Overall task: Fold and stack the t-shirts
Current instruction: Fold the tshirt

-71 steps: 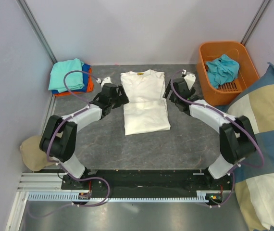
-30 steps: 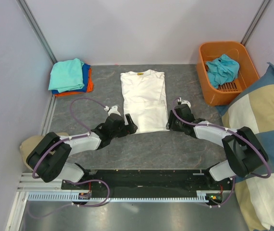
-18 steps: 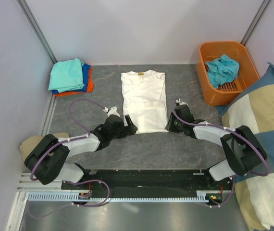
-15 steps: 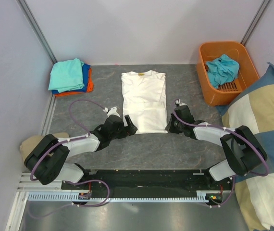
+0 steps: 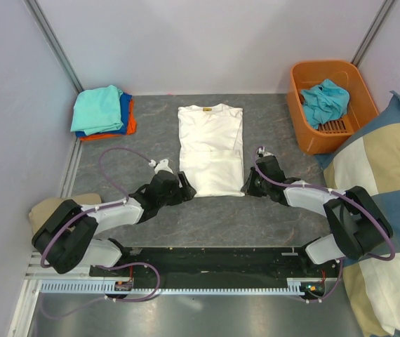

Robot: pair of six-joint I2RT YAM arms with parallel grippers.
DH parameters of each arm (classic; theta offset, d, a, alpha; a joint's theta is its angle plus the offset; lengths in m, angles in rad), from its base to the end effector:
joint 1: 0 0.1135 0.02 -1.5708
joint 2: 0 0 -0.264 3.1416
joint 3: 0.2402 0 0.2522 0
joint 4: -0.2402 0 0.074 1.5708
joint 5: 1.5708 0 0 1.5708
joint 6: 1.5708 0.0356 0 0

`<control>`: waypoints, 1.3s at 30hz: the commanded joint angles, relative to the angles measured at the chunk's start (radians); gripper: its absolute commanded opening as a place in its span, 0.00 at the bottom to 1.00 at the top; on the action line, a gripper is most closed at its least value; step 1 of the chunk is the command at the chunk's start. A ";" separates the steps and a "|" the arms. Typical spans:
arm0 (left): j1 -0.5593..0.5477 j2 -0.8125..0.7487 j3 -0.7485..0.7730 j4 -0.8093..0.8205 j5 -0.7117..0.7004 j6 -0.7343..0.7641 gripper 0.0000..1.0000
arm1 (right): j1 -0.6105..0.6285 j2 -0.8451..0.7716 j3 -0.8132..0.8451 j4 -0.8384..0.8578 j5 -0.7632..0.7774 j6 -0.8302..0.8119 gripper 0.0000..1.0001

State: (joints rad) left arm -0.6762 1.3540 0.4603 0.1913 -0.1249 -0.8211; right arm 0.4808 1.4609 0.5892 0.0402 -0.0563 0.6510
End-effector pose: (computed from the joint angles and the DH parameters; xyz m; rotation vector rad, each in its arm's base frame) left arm 0.1953 -0.1511 0.1474 -0.2380 2.3386 -0.6340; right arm 0.2371 0.1259 0.1461 0.1843 2.4789 0.5755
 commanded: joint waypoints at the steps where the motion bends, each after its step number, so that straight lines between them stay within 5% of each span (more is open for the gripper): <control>1: -0.006 -0.018 -0.058 -0.128 -0.035 0.008 0.78 | 0.007 -0.017 -0.003 -0.014 -0.007 0.006 0.00; 9: -0.005 -0.020 -0.077 -0.131 -0.039 -0.010 0.67 | 0.007 -0.013 0.001 -0.022 -0.011 0.003 0.00; 11: -0.006 -0.013 -0.077 -0.127 -0.041 -0.010 0.54 | 0.007 -0.011 0.000 -0.023 -0.014 0.004 0.00; 15: -0.006 0.003 -0.066 -0.116 -0.029 -0.003 0.09 | 0.008 -0.017 -0.005 -0.031 -0.020 0.004 0.00; 17: -0.006 0.000 -0.060 -0.116 -0.021 0.003 0.02 | 0.022 -0.028 0.000 -0.063 0.004 -0.007 0.00; 32: -0.005 -0.216 0.155 -0.361 0.039 0.108 0.02 | 0.065 -0.227 0.141 -0.322 0.004 -0.008 0.00; 39: -0.006 -0.341 0.095 -0.452 0.111 0.088 0.02 | 0.087 -0.301 0.071 -0.369 -0.005 0.021 0.00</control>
State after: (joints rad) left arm -0.6765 1.0443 0.5785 -0.2008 -0.0643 -0.7540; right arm 0.5568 1.1961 0.6853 -0.2974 -0.0521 0.6548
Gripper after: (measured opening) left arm 0.034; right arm 0.010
